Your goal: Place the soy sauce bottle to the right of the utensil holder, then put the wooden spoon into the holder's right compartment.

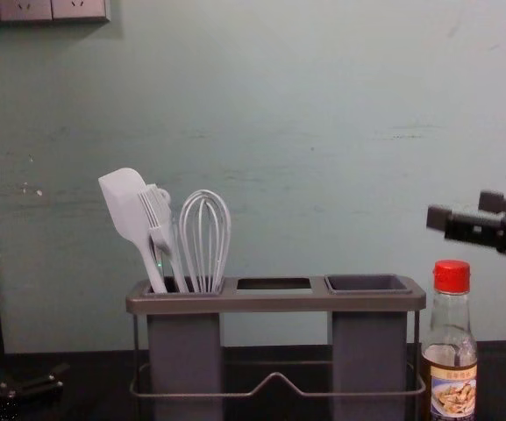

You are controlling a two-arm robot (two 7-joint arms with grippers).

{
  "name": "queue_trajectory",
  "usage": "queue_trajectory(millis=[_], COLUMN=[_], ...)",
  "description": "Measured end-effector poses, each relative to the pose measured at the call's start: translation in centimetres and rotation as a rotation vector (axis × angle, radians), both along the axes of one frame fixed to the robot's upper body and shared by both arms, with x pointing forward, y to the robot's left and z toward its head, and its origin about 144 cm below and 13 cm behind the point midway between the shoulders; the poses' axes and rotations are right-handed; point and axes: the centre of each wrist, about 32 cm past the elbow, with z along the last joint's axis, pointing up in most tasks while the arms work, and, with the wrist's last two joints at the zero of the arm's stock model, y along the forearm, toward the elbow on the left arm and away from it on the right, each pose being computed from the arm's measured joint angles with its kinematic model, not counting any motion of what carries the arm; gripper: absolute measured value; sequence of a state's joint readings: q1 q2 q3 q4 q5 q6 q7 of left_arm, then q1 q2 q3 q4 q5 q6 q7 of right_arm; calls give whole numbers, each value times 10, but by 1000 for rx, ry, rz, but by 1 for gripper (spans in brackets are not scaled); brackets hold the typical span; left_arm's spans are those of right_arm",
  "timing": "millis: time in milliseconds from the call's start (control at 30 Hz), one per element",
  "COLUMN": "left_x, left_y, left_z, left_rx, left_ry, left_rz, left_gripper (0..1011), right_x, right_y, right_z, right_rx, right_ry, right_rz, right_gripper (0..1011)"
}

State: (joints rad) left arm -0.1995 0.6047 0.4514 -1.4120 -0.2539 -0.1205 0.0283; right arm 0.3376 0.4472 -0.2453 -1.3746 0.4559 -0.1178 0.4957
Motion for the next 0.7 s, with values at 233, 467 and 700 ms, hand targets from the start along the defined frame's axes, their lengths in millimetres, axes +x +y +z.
queue_trajectory(millis=[233,467,700], left_x=[0,0,0], left_y=[0,0,0], left_z=[0,0,0], left_rx=[0,0,0], left_ry=[0,0,0], left_rz=[0,0,0], left_gripper=[1005,1005,1005], right_x=[-10,-20,-32], right_y=[2,5,10], right_z=[19,36,55], right_rx=[3,-12,-49], right_ry=[-59,-92,-79], right_rz=[18,39,88], right_gripper=[1002,1002,1002])
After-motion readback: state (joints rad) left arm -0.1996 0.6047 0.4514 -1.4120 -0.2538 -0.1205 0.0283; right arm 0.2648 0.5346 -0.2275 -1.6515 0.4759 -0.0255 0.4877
